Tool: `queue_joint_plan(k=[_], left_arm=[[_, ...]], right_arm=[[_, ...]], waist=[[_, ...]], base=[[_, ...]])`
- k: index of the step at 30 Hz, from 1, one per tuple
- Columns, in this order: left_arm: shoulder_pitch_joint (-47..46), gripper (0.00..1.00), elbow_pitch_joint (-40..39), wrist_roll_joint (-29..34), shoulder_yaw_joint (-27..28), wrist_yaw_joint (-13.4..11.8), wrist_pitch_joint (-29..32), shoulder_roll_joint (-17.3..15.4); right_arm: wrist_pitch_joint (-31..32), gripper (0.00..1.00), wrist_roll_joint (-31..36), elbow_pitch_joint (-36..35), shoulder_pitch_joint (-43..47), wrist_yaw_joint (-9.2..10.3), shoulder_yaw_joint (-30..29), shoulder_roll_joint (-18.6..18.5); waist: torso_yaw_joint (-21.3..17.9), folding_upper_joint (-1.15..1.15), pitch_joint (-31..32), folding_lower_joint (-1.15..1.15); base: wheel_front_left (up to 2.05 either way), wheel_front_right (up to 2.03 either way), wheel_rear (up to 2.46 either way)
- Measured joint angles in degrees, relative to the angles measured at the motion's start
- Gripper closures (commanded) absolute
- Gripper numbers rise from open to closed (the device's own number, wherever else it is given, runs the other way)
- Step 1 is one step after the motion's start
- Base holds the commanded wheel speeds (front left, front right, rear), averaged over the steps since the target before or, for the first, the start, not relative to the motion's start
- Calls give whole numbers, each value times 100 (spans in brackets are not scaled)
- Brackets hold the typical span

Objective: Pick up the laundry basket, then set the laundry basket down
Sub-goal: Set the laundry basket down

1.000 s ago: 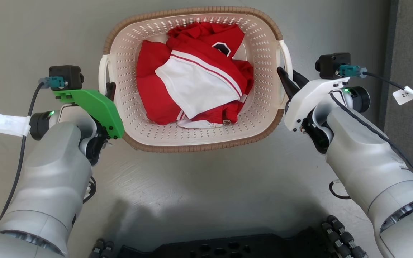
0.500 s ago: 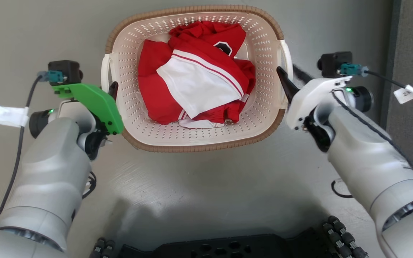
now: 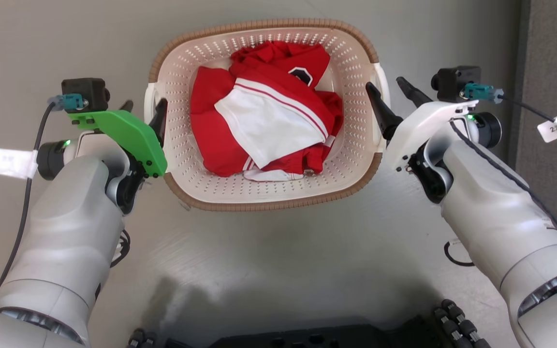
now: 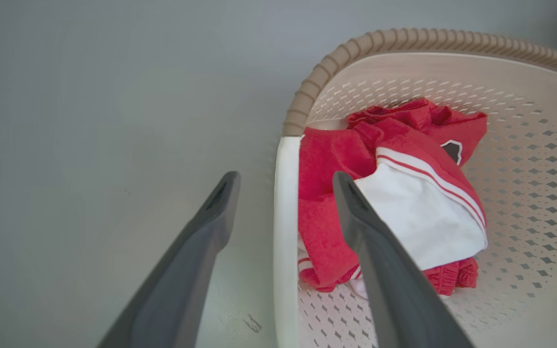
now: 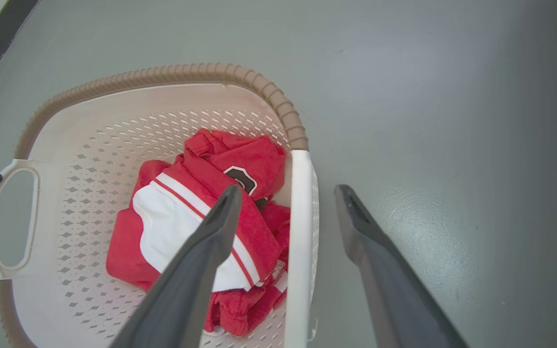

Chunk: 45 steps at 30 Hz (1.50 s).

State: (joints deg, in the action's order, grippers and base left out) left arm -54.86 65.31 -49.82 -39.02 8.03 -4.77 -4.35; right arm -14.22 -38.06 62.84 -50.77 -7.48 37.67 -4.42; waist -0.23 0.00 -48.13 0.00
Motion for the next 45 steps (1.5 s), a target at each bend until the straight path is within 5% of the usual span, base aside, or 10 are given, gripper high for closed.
queue_joint_plan(k=[8,16,31,45], left_arm=[[217,0,-308,93,-23,0,-988,-134],[432,0,-548,204,105,-8,-1024,-360],[1076,0,-2697,1173,1168,-882,-990,-815],[2453,0,-3895,1655,1332,-1246,-990,-875]], right_arm=[[-12,0,70,-547,233,0,-182,-157],[-12,0,232,-1321,550,146,-686,-347],[-13,0,831,-2853,1600,784,-1477,-465],[-20,0,1435,-3997,2624,1120,-1976,-469]], waist=[[-4,0,387,0],[-29,0,950,0],[-114,0,2229,0],[-229,0,3301,0]], base=[[0,0,0],[0,0,0],[0,0,0],[0,0,0]])
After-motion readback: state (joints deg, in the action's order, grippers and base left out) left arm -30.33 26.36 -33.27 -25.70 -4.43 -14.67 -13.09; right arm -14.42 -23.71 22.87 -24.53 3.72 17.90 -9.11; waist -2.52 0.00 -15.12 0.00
